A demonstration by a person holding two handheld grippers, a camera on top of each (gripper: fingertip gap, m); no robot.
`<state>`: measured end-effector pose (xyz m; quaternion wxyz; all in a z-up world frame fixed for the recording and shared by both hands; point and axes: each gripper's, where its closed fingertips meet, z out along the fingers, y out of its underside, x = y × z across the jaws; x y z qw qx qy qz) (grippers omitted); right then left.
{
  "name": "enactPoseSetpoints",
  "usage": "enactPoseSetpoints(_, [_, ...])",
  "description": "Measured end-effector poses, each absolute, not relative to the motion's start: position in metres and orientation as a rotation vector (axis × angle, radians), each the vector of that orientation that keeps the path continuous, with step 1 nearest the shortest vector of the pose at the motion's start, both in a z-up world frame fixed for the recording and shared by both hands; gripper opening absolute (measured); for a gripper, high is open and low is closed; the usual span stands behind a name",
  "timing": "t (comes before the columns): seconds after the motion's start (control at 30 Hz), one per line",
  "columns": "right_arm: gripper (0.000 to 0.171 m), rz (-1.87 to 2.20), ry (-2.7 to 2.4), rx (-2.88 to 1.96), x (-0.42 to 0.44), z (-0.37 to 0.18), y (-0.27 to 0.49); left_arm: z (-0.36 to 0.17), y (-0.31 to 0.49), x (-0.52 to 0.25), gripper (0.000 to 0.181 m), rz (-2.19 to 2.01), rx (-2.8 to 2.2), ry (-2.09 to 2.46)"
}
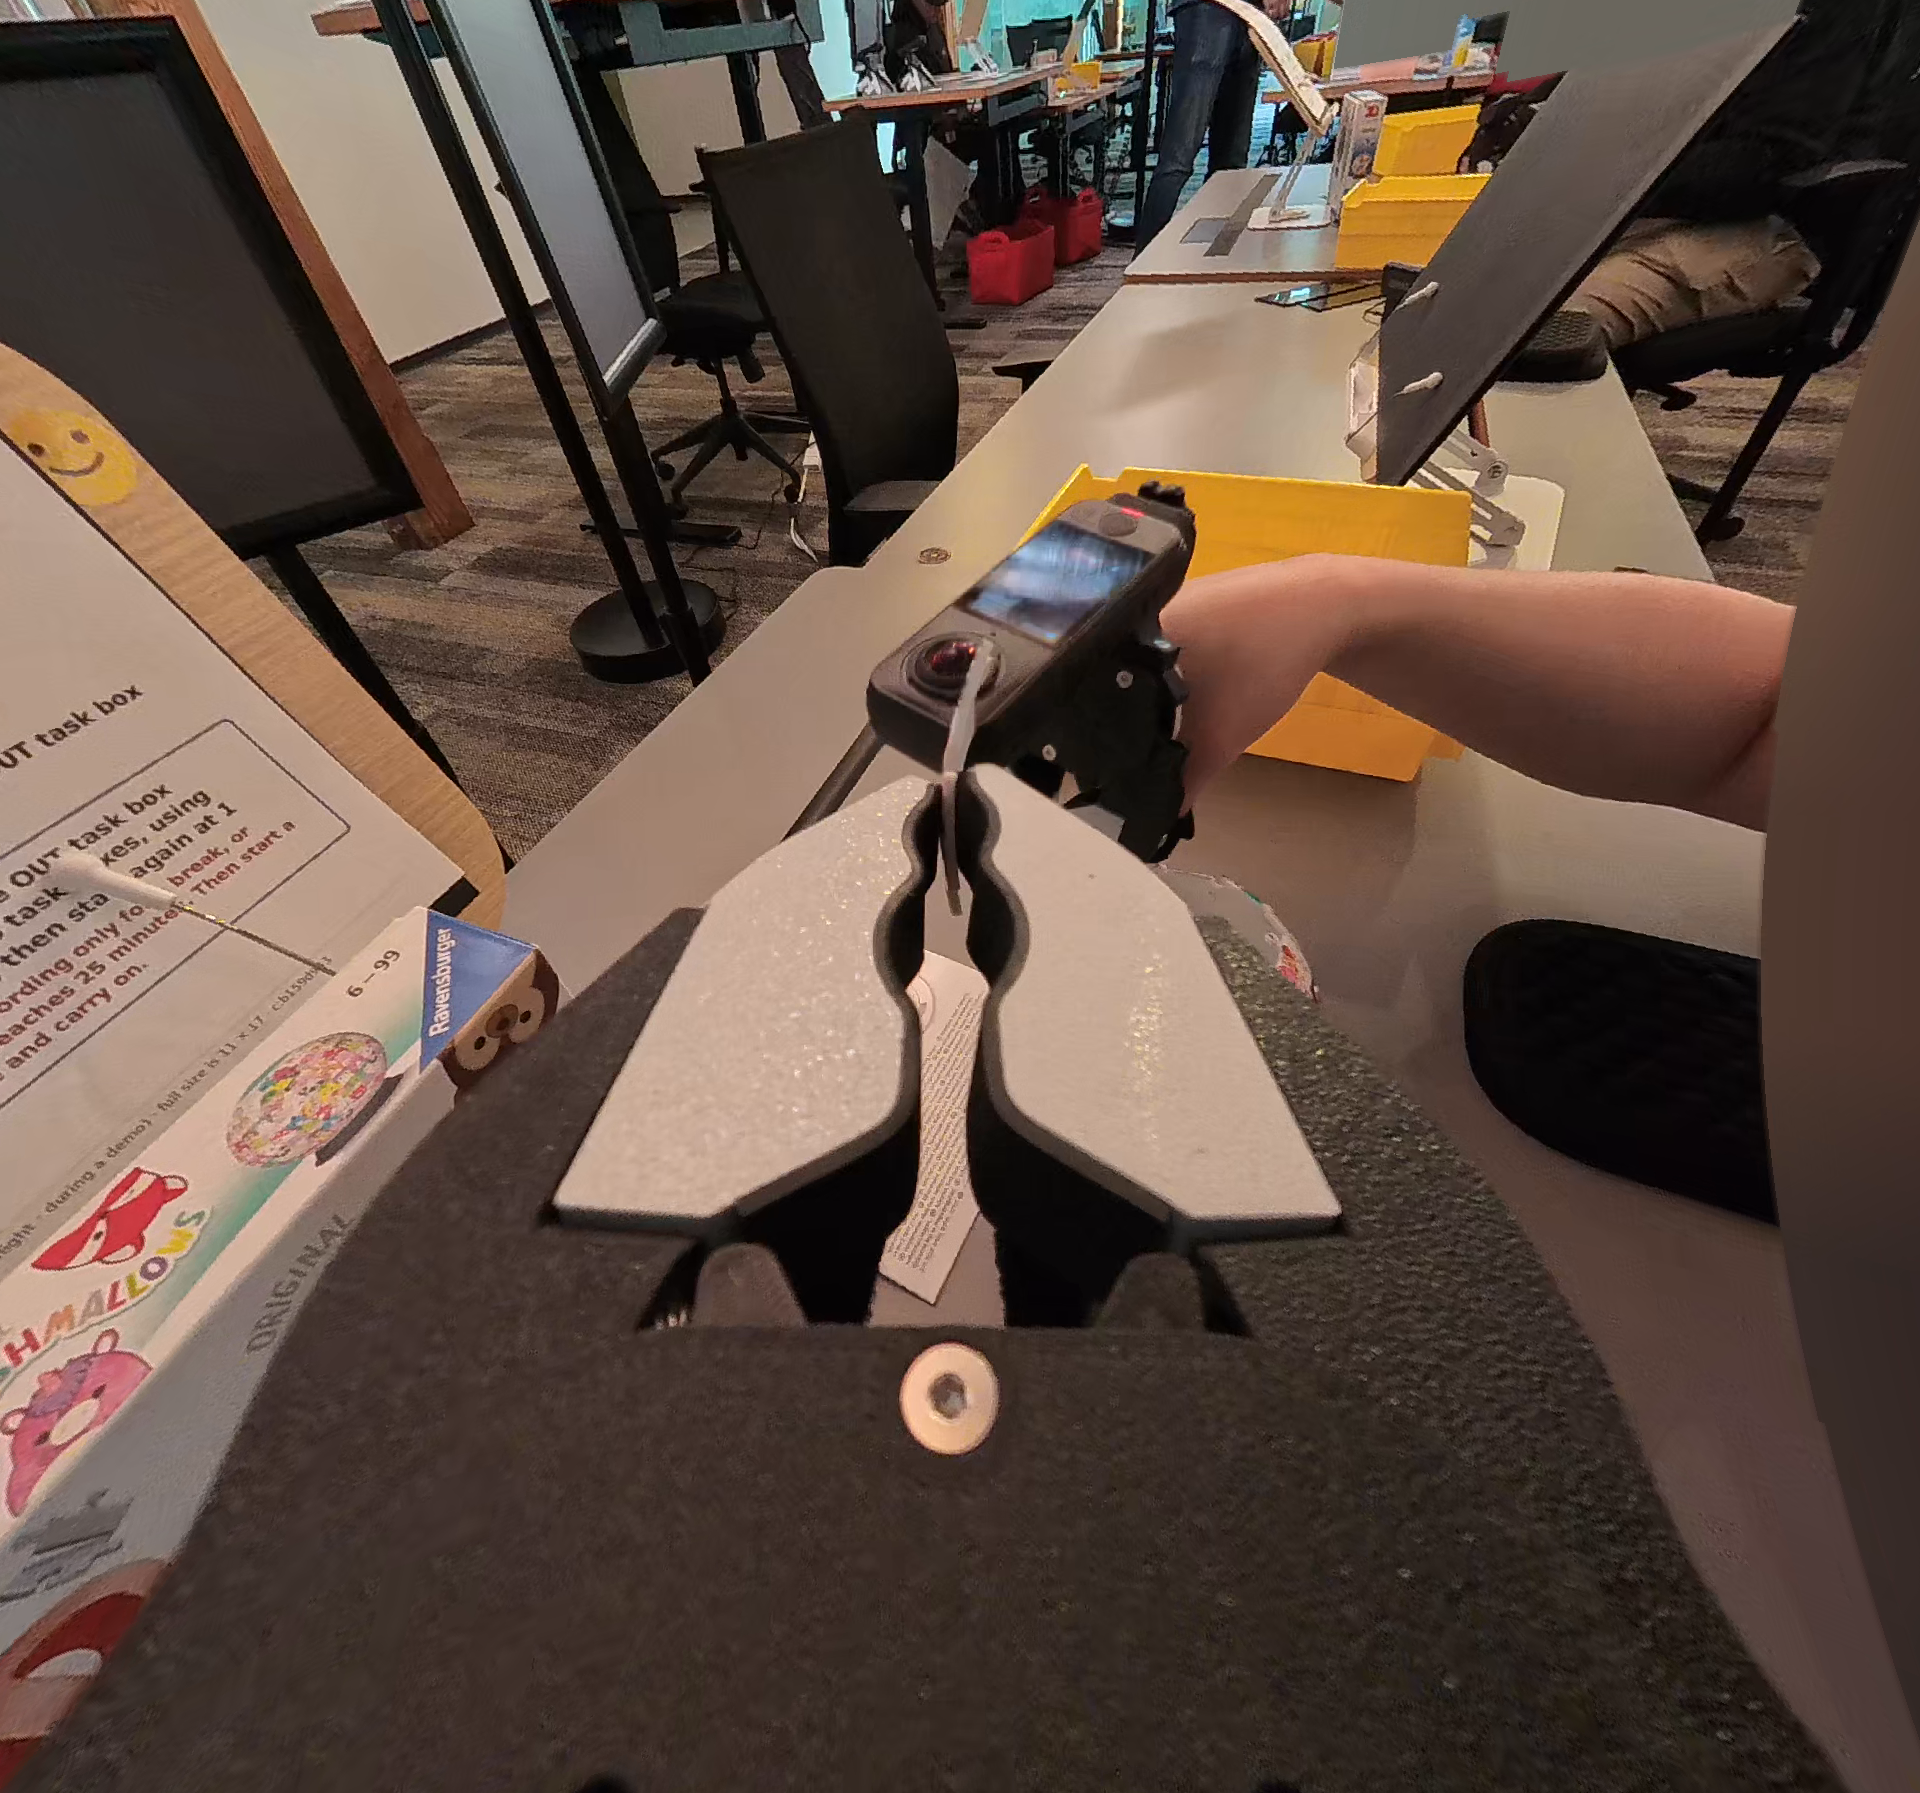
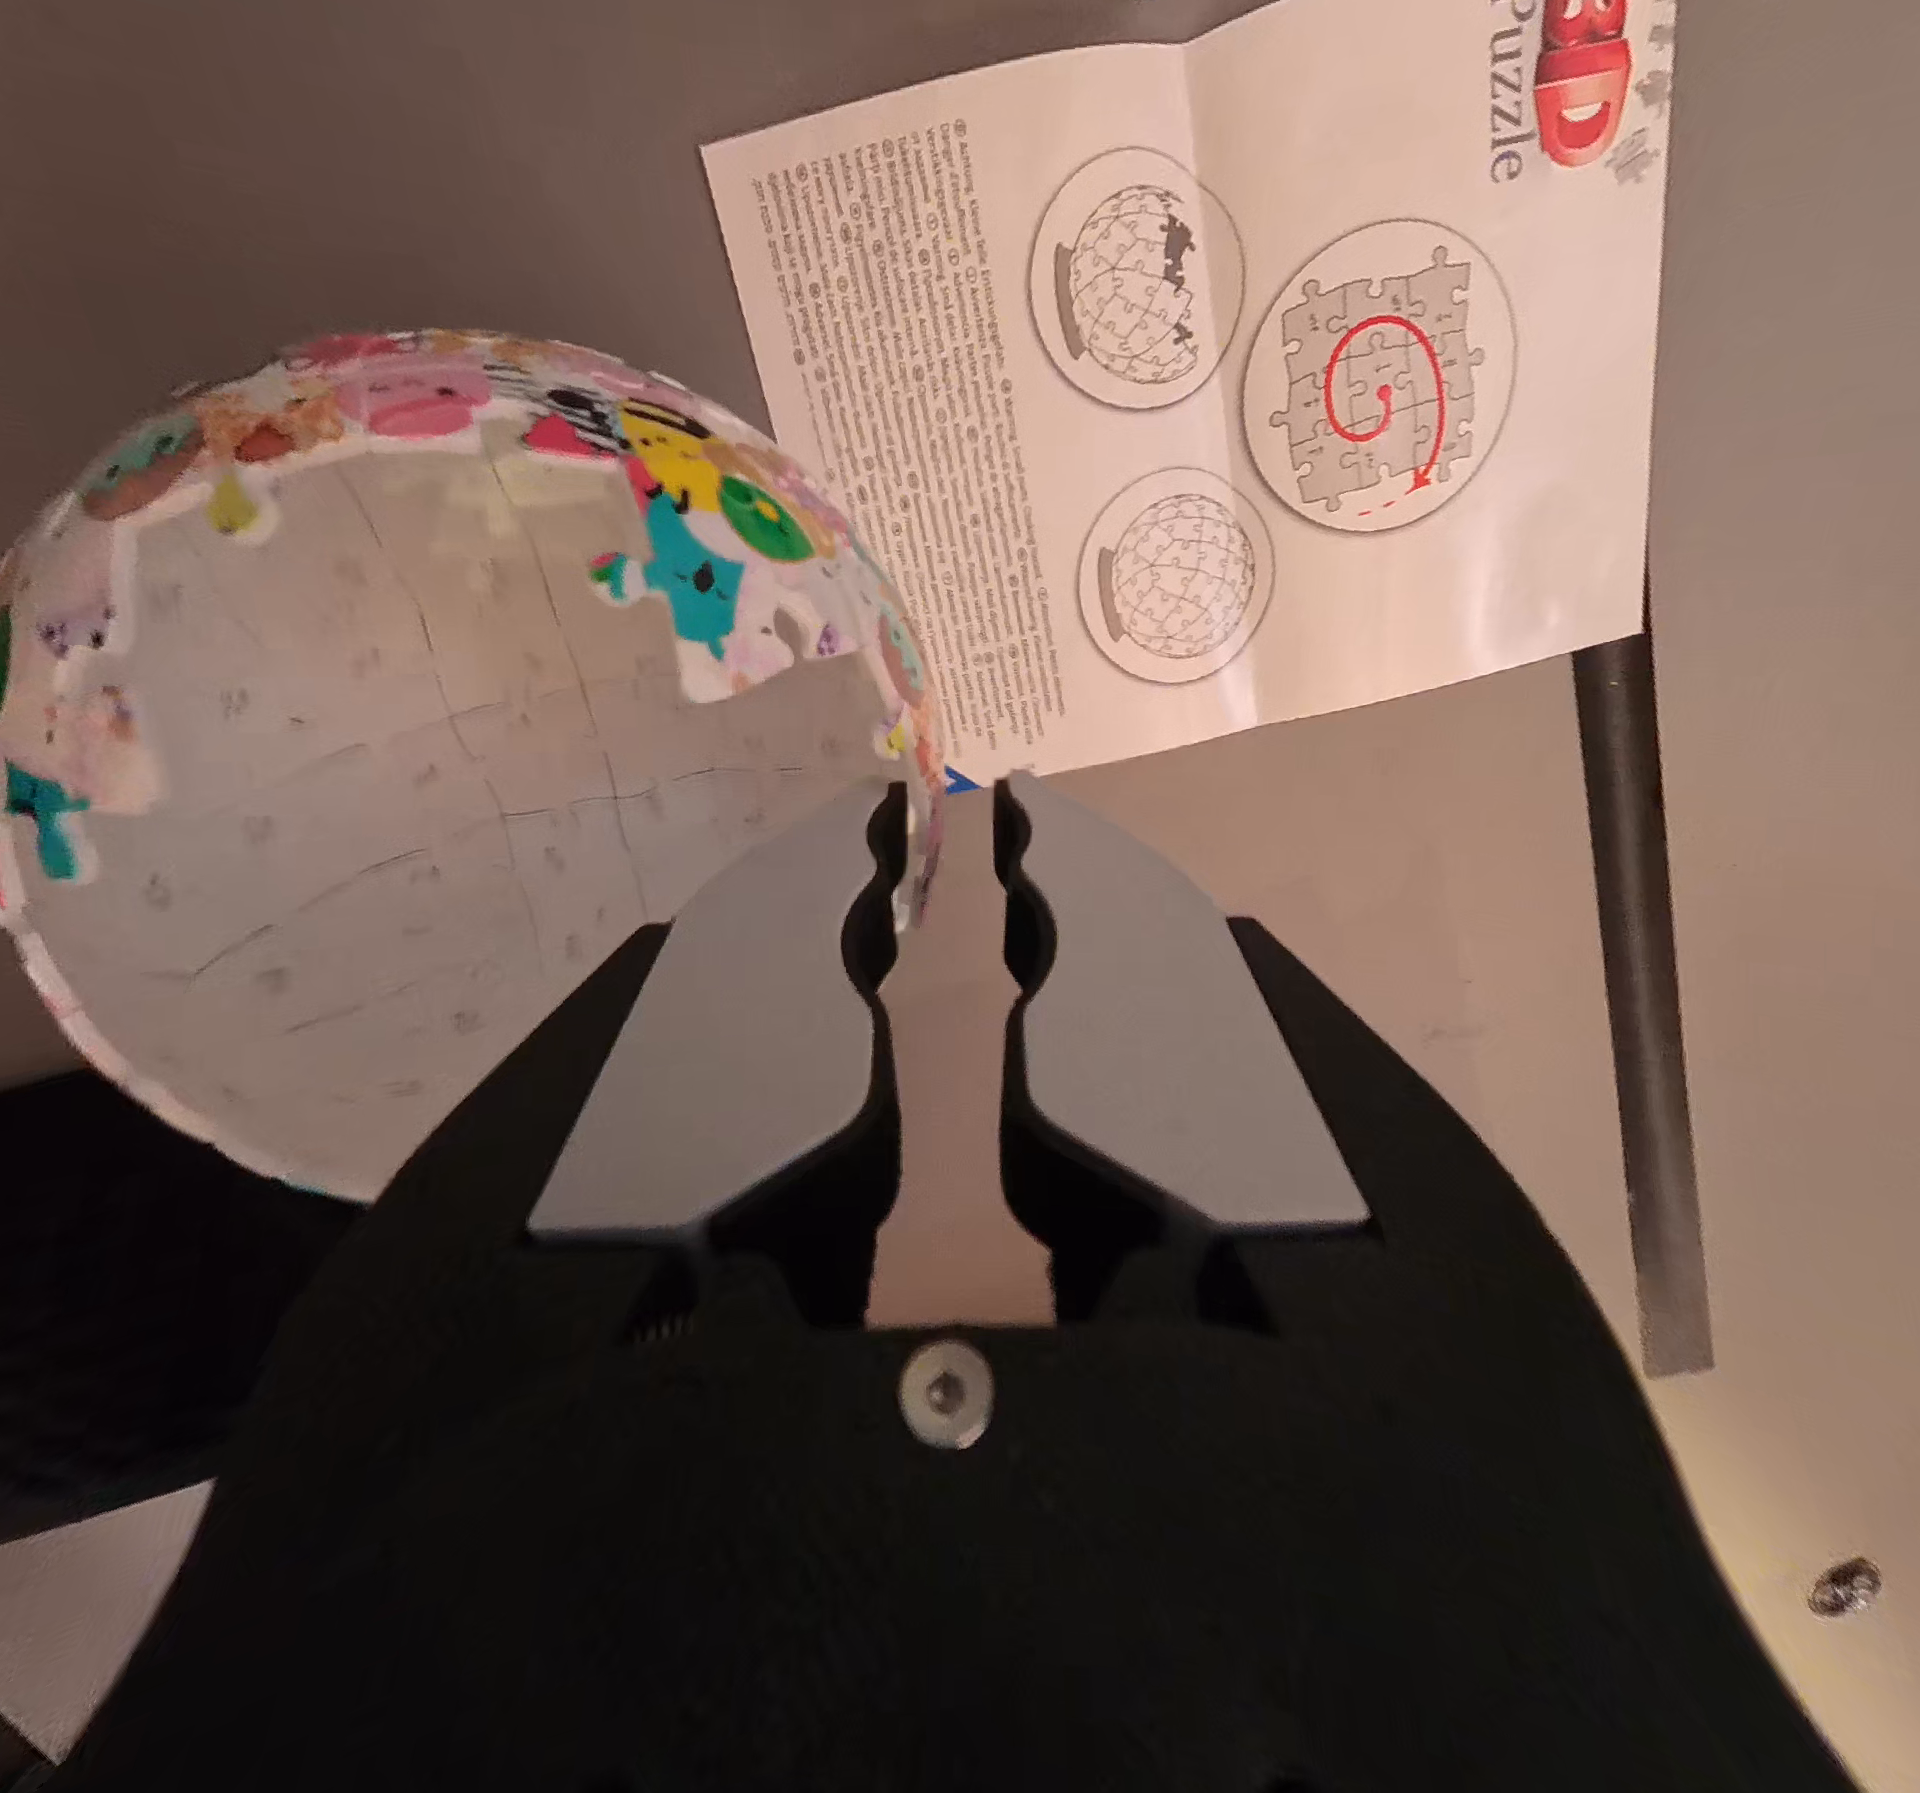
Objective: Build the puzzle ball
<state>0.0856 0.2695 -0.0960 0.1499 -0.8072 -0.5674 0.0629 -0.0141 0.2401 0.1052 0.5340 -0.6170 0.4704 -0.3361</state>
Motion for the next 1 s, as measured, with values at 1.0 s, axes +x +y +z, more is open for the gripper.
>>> enactPoseSetpoints(1.0, [0.009,0.123,-1.609,-2.374,0.084,-0.097,0.271,0.100,0.231,-0.003,0.002,-0.793,-1.470,1.185])
